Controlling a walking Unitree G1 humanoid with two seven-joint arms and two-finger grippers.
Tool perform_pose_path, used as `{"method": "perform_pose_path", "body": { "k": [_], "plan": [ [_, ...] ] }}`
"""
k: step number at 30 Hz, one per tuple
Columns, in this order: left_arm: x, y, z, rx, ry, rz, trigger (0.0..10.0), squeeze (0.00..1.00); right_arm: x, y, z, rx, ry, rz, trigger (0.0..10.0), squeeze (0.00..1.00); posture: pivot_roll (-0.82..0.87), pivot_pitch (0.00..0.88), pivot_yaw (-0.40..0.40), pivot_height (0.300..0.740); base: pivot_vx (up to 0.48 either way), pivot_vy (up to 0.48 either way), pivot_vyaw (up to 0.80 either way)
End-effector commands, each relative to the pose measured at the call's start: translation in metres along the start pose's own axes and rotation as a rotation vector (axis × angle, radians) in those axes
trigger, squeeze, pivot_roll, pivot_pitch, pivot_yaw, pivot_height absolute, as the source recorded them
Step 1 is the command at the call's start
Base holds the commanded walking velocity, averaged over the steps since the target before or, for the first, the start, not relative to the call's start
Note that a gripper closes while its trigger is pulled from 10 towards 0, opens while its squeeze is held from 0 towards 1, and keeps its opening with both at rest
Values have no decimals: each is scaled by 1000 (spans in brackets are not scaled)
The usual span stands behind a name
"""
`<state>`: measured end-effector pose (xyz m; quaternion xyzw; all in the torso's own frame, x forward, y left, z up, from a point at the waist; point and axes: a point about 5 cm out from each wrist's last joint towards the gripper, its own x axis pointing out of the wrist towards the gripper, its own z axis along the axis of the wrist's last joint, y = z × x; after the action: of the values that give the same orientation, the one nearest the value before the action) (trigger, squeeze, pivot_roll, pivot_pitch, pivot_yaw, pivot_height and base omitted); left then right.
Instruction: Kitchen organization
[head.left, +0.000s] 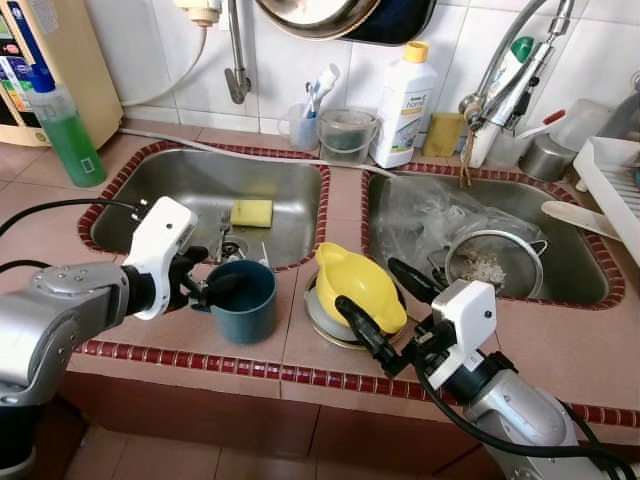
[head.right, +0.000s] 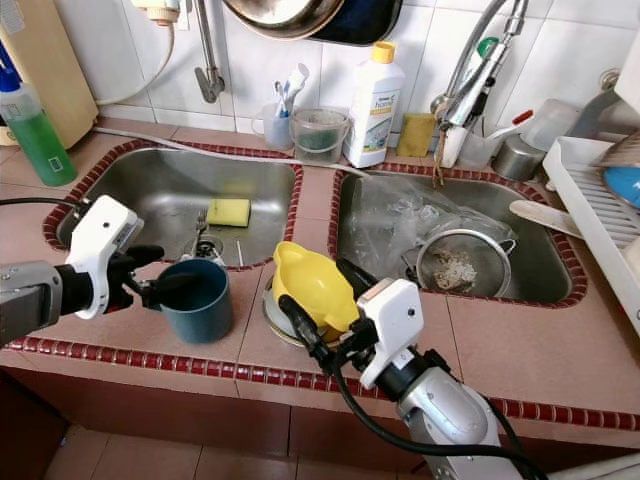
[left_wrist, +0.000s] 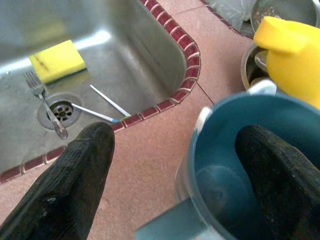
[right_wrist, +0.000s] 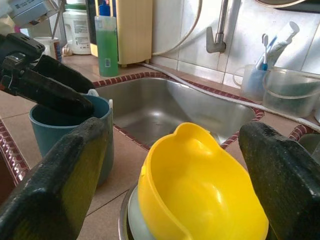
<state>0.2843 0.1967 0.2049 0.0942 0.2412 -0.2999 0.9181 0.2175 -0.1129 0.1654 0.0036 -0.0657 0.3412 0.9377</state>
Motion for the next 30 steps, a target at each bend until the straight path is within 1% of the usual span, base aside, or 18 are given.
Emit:
{"method": "perform_pose_path", "body": {
  "k": [1, 5, 8, 13, 15, 20, 29, 30],
  "plan": [
    [-1, -2, 3, 20, 25, 2, 10000, 0, 1, 1, 4, -14, -10, 2, 10000, 0, -136, 70, -17, 740, 0, 0, 0],
    [0, -2, 6, 13, 27, 11, 10000, 0, 1, 1, 4, -14, -11, 4, 10000, 0, -136, 68, -16, 740, 0, 0, 0],
    [1, -1, 5, 27, 60, 22, 10000, 0, 2, 2, 4, -14, -13, 1, 10000, 0, -139, 64, -11, 740, 0, 0, 0],
    [2, -1, 3, 33, 83, 34, 10000, 0, 1, 3, 4, -13, -13, 0, 10000, 0, -140, 62, -10, 740, 0, 0, 0],
    [3, -1, 0, 56, 112, 47, 10000, 0, 1, 3, 4, -13, -14, -1, 10000, 0, -141, 60, -8, 740, 0, 0, 0],
    [5, -1, -4, 57, 123, 48, 10000, 0, 1, 4, 3, -2, -11, 4, 10000, 0, -143, 63, -8, 740, 0, 0, 0],
    [4, -1, -3, 56, 123, 54, 10000, 0, -1, 6, 3, 4, 0, 15, 10000, 0, -144, 71, -10, 740, 0, 0, 0],
    [4, -1, -2, 61, 112, 53, 4431, 0, -2, 7, 3, 5, 1, 15, 10000, 0, -144, 71, -10, 740, 0, 0, 0]
  ]
}}
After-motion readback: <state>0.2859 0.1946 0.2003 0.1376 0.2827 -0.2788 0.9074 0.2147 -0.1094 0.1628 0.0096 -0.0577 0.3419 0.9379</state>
